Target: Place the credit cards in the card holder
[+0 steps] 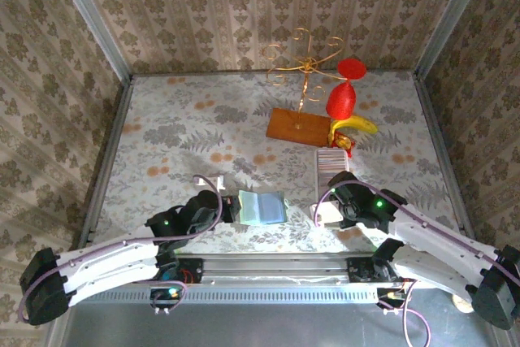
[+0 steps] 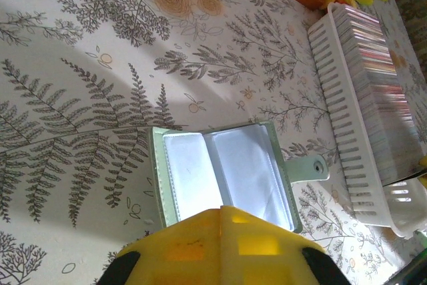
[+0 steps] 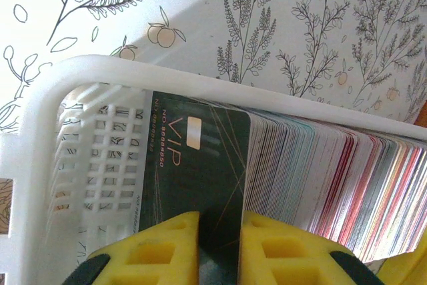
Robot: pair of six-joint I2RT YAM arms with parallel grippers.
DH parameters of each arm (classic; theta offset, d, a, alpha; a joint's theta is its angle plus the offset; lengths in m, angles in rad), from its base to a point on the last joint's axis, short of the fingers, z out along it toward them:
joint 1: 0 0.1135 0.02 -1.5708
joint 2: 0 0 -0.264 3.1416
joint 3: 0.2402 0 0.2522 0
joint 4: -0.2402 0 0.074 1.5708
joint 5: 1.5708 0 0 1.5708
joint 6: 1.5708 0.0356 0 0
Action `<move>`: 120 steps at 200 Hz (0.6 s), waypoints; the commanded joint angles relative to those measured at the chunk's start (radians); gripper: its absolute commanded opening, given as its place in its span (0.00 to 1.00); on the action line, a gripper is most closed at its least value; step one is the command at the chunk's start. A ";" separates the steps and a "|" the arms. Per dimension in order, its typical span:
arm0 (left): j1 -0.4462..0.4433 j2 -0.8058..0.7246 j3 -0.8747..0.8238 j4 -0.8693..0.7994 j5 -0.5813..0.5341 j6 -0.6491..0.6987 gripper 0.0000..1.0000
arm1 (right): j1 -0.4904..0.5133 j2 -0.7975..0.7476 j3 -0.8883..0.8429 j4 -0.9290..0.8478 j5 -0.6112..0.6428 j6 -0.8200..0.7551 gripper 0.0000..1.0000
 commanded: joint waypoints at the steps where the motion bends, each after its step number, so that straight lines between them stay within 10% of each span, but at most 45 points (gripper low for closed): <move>1: -0.011 0.014 0.003 0.027 0.008 -0.013 0.05 | 0.000 -0.020 -0.008 0.034 0.050 0.012 0.17; 120: -0.015 0.030 0.016 0.032 0.013 -0.017 0.04 | 0.009 -0.095 -0.001 -0.042 0.025 0.065 0.08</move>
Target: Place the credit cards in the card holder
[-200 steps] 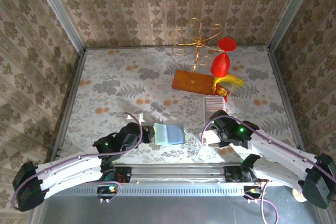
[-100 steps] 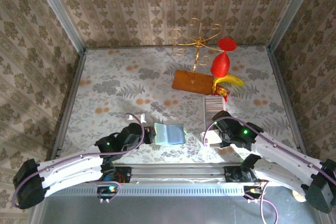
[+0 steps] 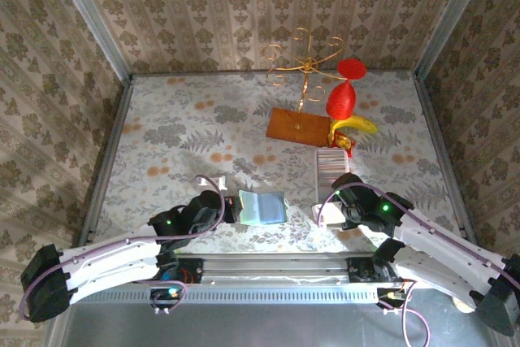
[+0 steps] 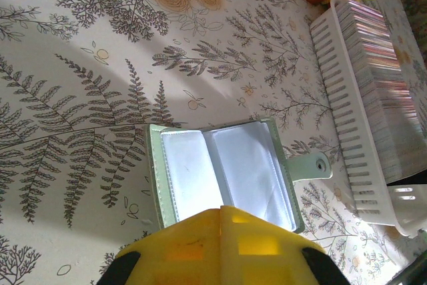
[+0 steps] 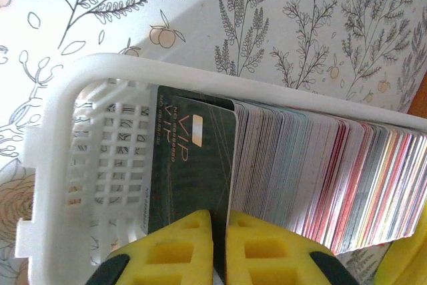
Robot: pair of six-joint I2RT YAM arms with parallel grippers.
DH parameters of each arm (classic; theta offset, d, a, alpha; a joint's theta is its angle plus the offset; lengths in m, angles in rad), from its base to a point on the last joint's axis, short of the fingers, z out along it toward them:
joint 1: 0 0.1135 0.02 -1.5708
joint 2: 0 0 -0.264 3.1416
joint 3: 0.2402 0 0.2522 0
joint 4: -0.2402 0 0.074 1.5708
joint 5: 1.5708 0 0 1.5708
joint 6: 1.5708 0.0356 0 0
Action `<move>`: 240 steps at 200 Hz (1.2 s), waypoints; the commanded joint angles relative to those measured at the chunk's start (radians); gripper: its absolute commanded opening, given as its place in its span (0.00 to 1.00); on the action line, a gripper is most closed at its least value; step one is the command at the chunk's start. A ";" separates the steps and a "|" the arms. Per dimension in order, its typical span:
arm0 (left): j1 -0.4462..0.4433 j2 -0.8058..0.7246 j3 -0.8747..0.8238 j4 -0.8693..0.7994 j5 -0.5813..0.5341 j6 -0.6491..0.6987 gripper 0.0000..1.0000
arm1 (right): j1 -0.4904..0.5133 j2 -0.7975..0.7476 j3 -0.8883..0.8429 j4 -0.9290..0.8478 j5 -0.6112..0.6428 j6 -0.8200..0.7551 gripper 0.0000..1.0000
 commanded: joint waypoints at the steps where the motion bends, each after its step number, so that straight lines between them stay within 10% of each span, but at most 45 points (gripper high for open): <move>1: -0.008 0.003 0.015 0.012 0.013 -0.016 0.04 | 0.004 -0.023 0.006 -0.003 0.032 0.025 0.08; 166: -0.012 0.118 0.071 -0.034 0.093 -0.005 0.00 | 0.047 -0.131 0.168 -0.245 -0.186 0.345 0.00; 240: -0.006 0.200 0.091 -0.122 0.082 -0.030 0.00 | 0.069 -0.081 0.245 0.066 -0.200 1.033 0.00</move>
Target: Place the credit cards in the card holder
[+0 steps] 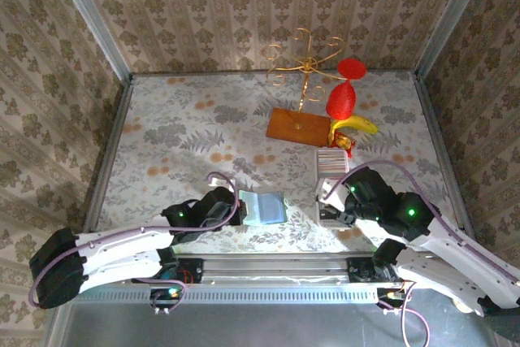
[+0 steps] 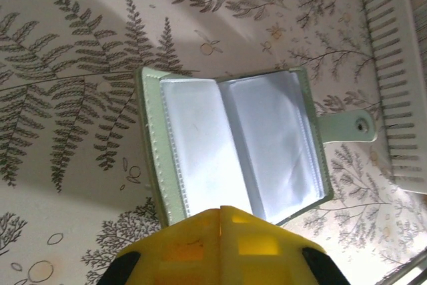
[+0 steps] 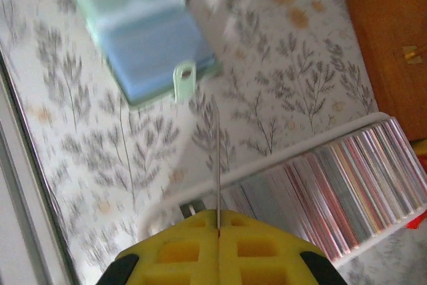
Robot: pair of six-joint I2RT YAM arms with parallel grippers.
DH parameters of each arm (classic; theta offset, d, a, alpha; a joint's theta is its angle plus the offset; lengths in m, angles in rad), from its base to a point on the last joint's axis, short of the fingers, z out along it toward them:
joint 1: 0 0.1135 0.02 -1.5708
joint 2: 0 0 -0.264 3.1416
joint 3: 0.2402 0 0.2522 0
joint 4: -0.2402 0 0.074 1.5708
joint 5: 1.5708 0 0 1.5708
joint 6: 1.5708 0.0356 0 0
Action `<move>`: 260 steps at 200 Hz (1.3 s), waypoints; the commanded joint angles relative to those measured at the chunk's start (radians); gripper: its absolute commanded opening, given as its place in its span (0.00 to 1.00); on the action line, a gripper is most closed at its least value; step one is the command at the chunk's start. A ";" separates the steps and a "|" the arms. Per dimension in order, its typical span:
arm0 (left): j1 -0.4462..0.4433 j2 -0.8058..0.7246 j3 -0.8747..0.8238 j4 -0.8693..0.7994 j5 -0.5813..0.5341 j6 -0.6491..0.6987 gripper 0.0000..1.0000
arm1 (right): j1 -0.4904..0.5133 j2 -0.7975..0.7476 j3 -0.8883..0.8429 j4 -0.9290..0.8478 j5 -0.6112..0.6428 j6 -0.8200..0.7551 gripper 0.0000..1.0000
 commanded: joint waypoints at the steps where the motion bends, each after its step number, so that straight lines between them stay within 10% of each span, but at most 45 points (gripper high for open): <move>1: 0.000 0.015 0.018 -0.052 0.002 -0.016 0.00 | 0.009 0.030 0.044 0.121 -0.033 0.323 0.00; 96: 0.035 0.059 -0.058 -0.032 -0.001 -0.042 0.00 | 0.047 0.321 0.056 0.304 -0.123 1.079 0.00; 260: 0.051 0.100 -0.090 0.002 0.021 -0.066 0.00 | 0.176 0.748 0.021 0.695 -0.056 1.269 0.00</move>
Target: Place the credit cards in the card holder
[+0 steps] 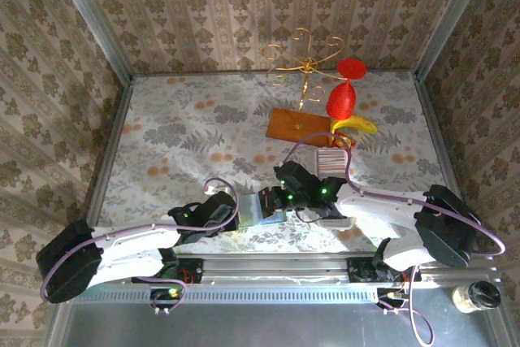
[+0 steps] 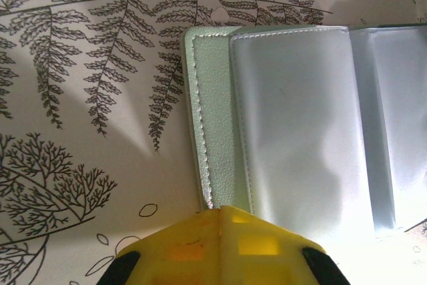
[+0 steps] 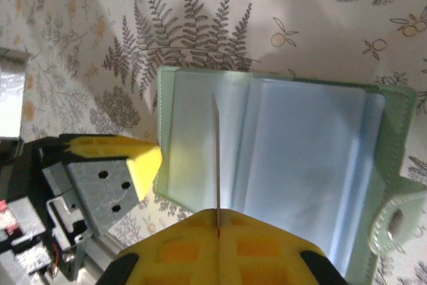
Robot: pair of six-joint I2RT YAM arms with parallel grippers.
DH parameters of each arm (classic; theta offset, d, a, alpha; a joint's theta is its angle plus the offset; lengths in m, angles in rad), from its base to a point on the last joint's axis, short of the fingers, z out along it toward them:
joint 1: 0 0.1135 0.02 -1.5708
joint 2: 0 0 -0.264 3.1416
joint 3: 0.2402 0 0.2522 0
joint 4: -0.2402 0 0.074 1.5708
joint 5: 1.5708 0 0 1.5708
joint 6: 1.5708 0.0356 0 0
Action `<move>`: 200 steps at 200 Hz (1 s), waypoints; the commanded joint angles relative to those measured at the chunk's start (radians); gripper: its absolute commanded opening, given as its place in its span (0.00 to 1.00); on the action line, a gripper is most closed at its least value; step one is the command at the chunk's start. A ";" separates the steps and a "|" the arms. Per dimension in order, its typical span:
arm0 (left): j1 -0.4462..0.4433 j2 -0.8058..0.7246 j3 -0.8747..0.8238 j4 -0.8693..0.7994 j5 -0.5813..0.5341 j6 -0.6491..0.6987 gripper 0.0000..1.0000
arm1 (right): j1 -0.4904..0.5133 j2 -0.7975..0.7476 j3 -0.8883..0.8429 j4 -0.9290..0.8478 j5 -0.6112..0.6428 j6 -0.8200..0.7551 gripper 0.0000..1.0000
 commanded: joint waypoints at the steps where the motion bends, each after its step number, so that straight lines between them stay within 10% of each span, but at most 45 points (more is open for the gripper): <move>1: 0.009 0.008 -0.009 -0.011 0.009 -0.017 0.00 | 0.009 0.032 -0.009 0.061 0.040 0.038 0.00; 200: 0.002 -0.016 -0.036 0.007 0.006 -0.034 0.00 | 0.012 0.100 -0.122 0.284 0.046 0.225 0.00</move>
